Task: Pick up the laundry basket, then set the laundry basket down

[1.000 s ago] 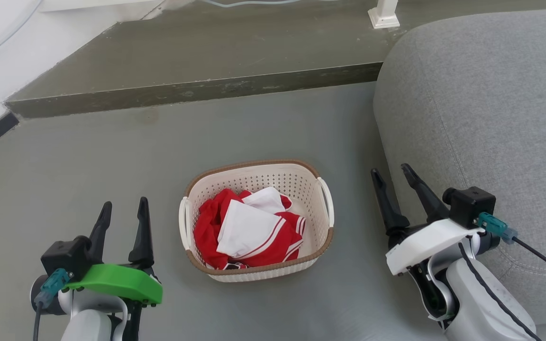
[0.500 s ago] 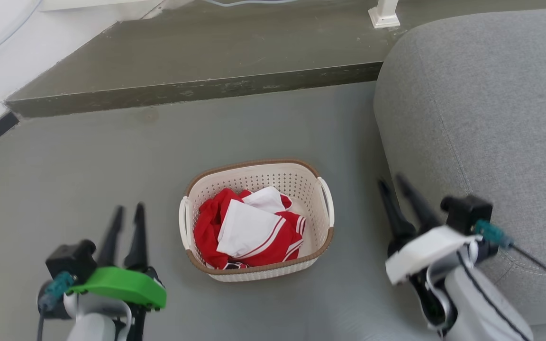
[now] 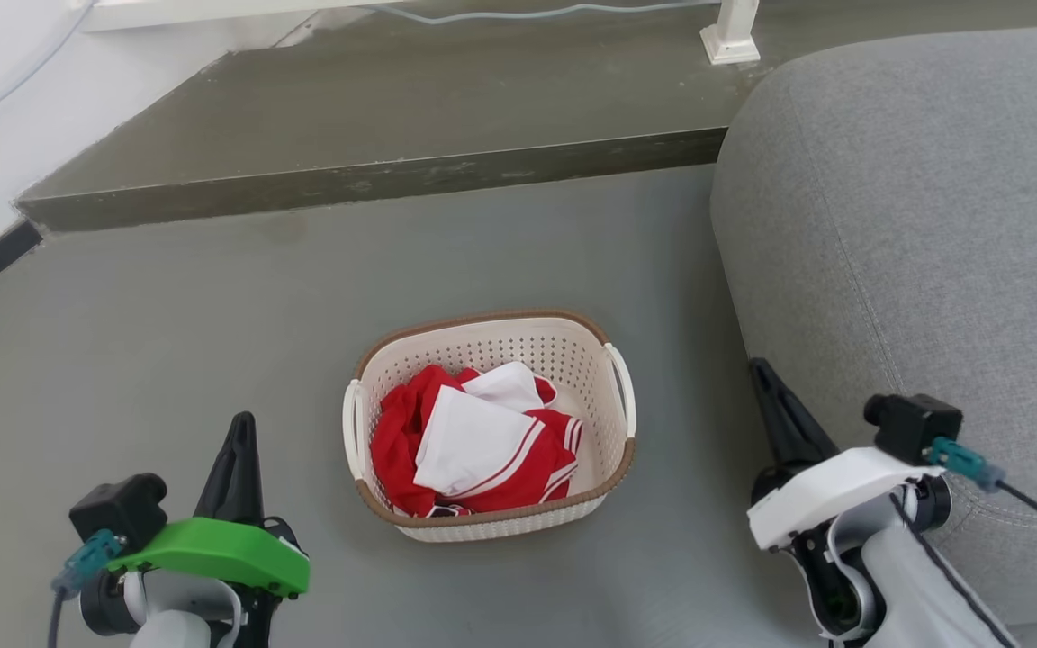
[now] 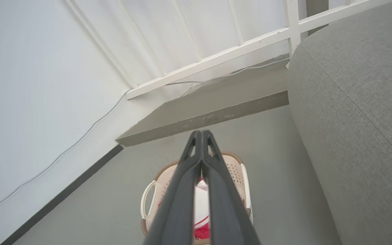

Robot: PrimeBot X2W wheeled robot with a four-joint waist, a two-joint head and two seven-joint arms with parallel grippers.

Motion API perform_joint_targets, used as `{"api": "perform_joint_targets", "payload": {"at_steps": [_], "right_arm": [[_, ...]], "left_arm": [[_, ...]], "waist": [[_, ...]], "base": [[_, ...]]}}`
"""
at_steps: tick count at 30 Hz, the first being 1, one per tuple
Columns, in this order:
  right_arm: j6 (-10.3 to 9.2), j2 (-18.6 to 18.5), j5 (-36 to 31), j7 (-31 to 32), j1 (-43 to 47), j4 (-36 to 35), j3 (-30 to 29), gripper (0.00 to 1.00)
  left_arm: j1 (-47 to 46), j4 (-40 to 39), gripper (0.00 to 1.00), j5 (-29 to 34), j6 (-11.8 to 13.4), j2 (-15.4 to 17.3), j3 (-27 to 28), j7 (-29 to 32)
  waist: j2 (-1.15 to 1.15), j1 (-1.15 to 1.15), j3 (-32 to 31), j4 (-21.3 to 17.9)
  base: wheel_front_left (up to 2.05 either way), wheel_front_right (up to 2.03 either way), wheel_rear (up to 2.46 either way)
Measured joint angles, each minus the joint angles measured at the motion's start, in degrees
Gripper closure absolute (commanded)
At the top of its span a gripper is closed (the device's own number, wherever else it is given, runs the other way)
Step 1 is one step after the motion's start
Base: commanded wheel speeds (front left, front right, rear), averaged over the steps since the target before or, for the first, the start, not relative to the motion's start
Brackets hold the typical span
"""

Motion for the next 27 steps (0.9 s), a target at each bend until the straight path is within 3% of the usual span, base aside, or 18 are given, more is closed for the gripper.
{"api": "perform_joint_targets", "payload": {"at_steps": [27], "right_arm": [[1.03, 0.4, 20.6, 5.6, 1.1, -1.6, -7.4, 1.00]], "left_arm": [[0.0, -0.3, 1.00, -19.2, -0.8, 0.0, 3.4, 6.0]], "waist": [[0.00, 0.00, -1.9, 0.5]], "base": [[0.00, 0.00, 0.00]]}}
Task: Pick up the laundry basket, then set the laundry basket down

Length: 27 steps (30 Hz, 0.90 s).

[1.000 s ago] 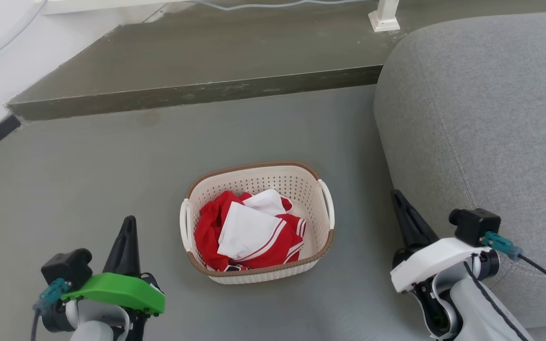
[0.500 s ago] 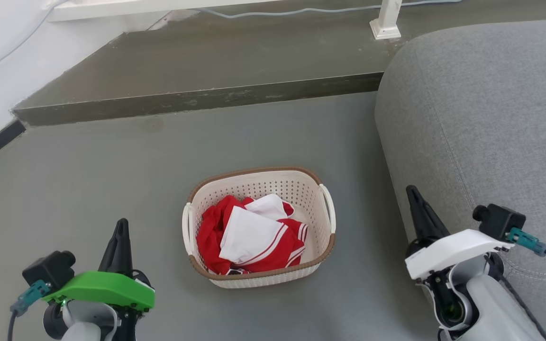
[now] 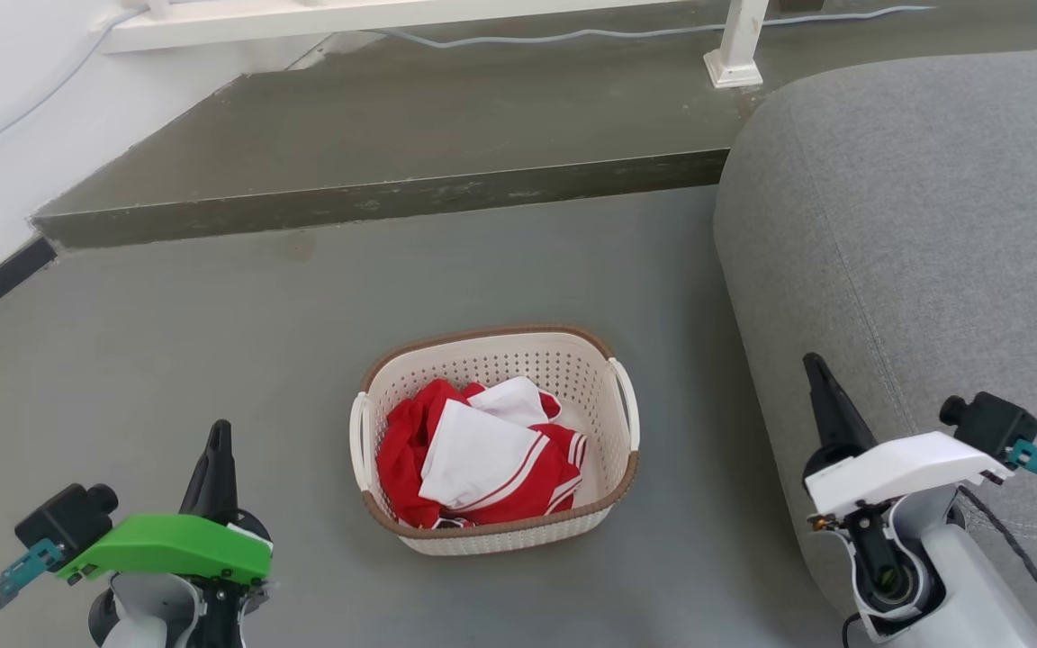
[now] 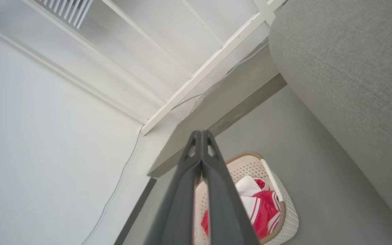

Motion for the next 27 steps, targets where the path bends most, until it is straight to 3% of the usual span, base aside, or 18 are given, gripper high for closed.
{"api": "perform_joint_targets", "payload": {"at_steps": [27], "right_arm": [[1.27, 0.0, 19.0, 4.8, 0.7, -0.9, -6.7, 1.00]], "left_arm": [[0.0, -0.6, 1.00, -18.0, -0.9, 0.1, 3.3, 5.5]], "waist": [[0.00, 0.00, -1.9, 0.4]], "base": [[0.00, 0.00, 0.00]]}}
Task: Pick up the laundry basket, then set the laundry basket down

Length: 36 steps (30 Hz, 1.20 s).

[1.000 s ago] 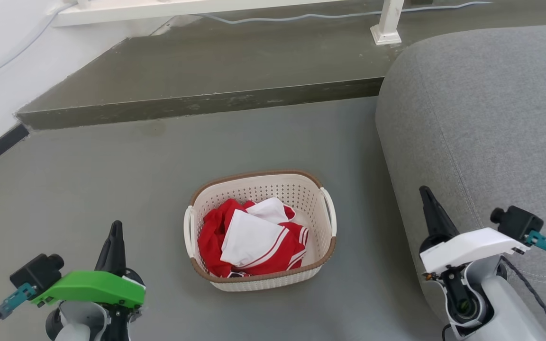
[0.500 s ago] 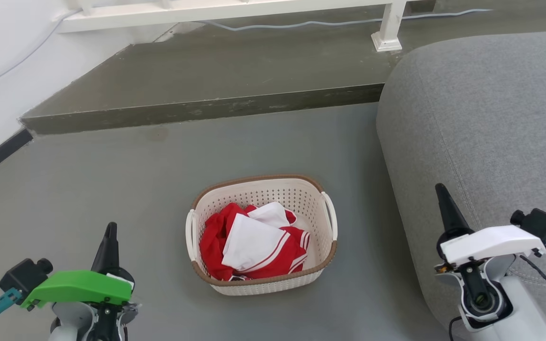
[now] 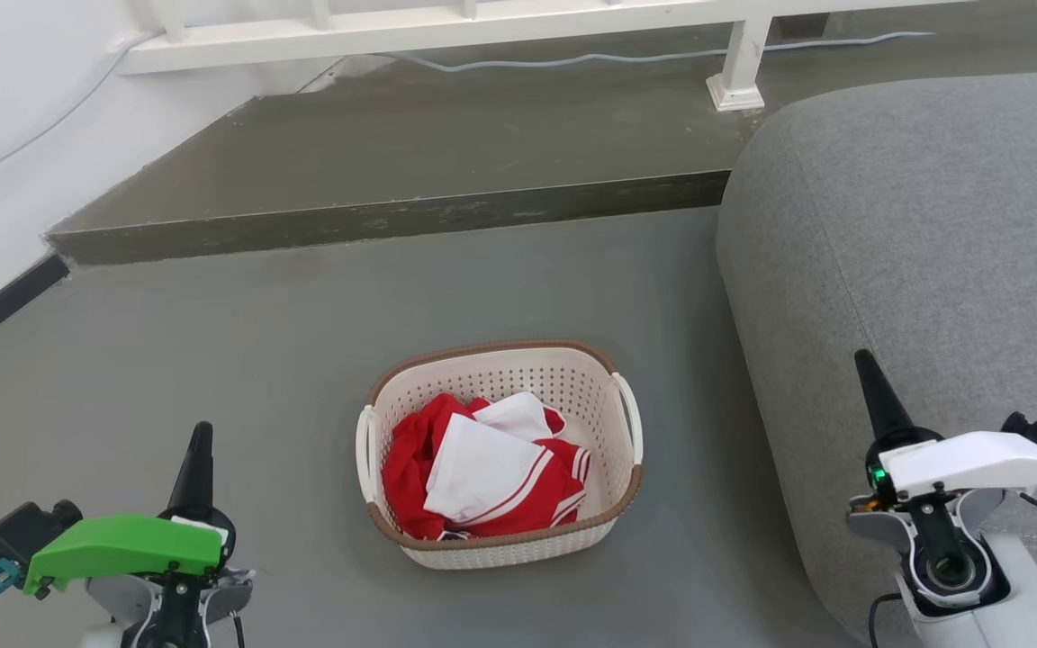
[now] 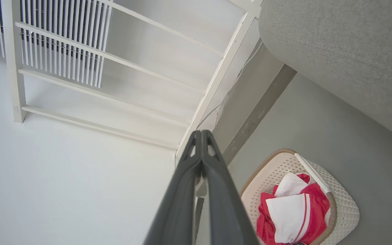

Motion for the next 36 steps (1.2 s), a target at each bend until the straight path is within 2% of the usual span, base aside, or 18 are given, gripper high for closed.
{"api": "perform_joint_targets", "payload": {"at_steps": [36], "right_arm": [[1.74, 0.0, 25.2, 6.3, 0.8, -1.1, -9.0, 1.00]], "left_arm": [[0.0, -0.9, 1.00, -24.0, -1.0, 0.3, 4.4, 7.2]], "waist": [[0.00, 0.00, -2.5, 0.5]], "base": [[0.00, 0.00, 0.00]]}}
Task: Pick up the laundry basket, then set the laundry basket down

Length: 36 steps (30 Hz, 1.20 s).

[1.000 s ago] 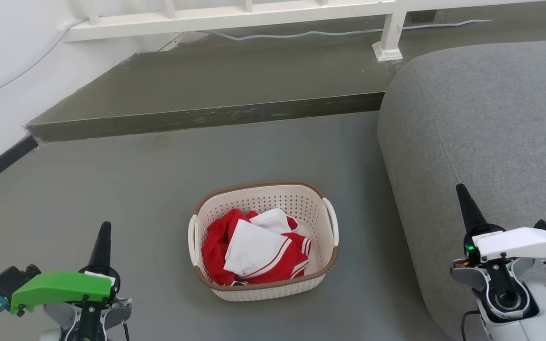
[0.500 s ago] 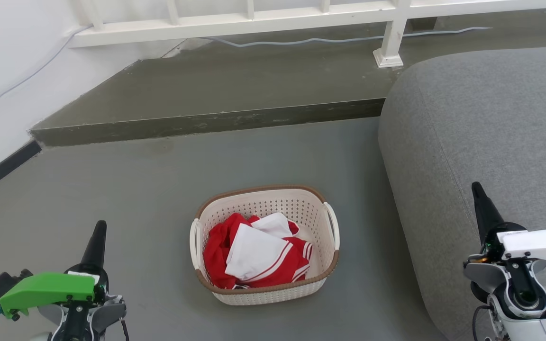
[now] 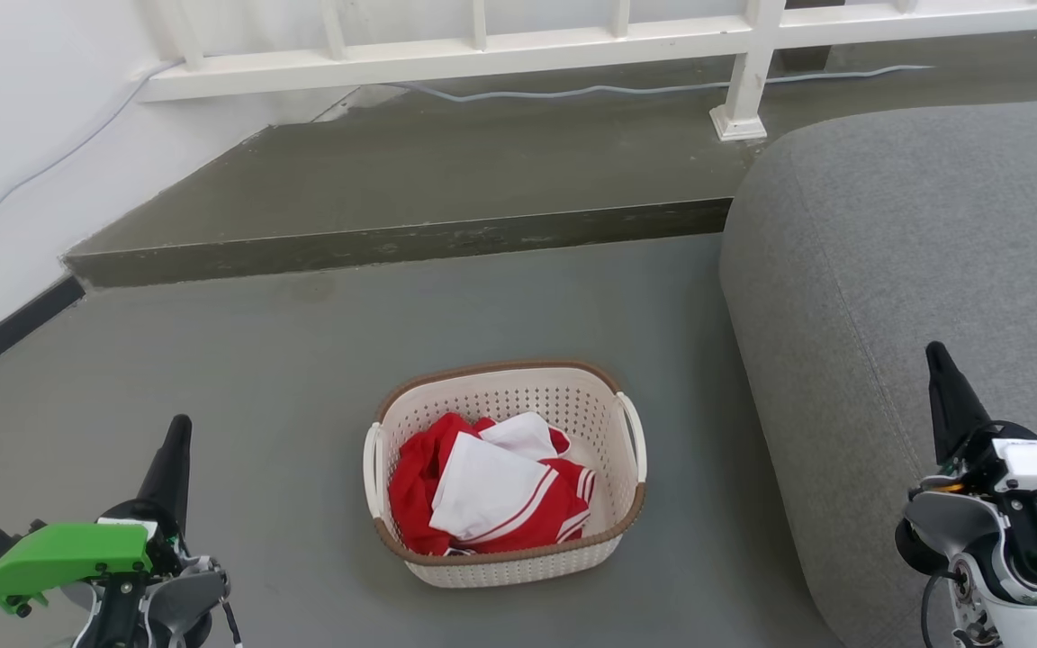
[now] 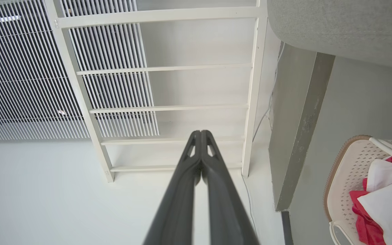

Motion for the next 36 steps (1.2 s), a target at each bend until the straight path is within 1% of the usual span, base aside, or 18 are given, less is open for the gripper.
{"api": "perform_joint_targets", "payload": {"at_steps": [36], "right_arm": [[0.01, 0.0, 0.5, 0.3, 0.1, 0.0, -0.4, 1.00]], "left_arm": [[0.0, -0.2, 1.00, -0.4, -0.3, 0.0, 0.1, 0.1]], "waist": [[0.00, 0.00, 0.0, 0.0]], "base": [[0.00, 0.00, 0.00]]}}
